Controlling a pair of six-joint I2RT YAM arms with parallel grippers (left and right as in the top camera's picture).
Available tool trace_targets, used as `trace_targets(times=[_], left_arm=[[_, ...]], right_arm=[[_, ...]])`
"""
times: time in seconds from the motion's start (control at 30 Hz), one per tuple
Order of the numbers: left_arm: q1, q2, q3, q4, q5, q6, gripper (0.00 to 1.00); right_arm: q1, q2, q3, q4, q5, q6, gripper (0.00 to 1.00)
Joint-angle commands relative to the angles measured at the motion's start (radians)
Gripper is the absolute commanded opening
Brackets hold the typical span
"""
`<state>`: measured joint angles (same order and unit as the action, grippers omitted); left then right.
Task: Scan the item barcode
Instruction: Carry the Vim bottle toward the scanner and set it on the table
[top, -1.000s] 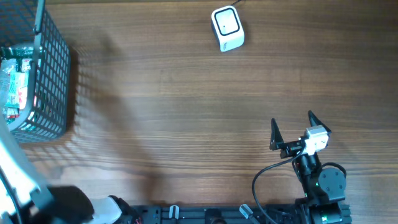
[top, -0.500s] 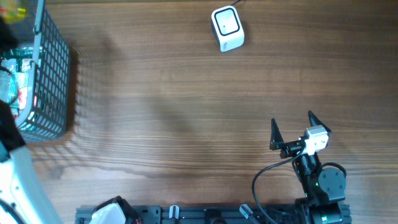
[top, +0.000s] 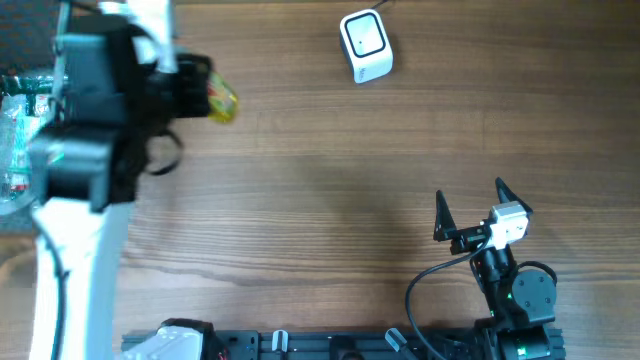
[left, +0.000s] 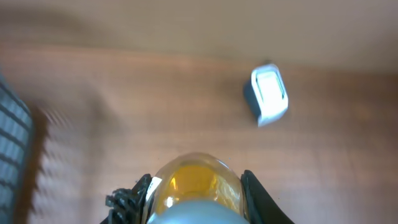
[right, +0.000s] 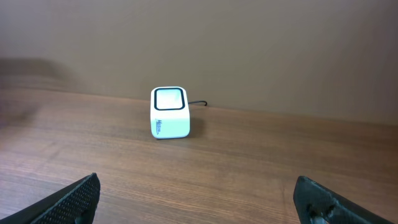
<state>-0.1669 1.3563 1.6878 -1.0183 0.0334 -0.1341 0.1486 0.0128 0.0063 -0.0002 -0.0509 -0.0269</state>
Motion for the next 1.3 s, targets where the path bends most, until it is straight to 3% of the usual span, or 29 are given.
trace_targets(times=[0.0,0.37,0.63,0.87,1.07,1.27], left_arm=[[-0.134,0.078,-0.009,-0.009,-0.129,-0.119,0.26],[-0.377,0.226,-0.193,0.235,-0.146,-0.324,0.25],[-0.572,0.249,-0.423,0.520,-0.428,-0.399,0.24],[-0.617,0.290,-0.529,0.679,-0.431,-0.399,0.22],[-0.617,0.346,-0.531,0.710,-0.423,-0.398,0.20],[-0.617,0.388,-0.531,0.747,-0.415,-0.399,0.24]], right_arm=[[-0.004,-0.003,-0.001,0.002,0.010,0.002,1.00],[-0.004,-0.003,-0.001,0.003,0.009,0.002,1.00],[-0.004,-0.003,-0.001,0.003,0.010,0.002,1.00],[-0.004,-0.003,-0.001,0.003,0.010,0.002,1.00],[-0.004,-0.003,-0.001,0.003,0.010,0.002,1.00],[-0.004,-0.003,-0.001,0.003,0.010,0.002,1.00]])
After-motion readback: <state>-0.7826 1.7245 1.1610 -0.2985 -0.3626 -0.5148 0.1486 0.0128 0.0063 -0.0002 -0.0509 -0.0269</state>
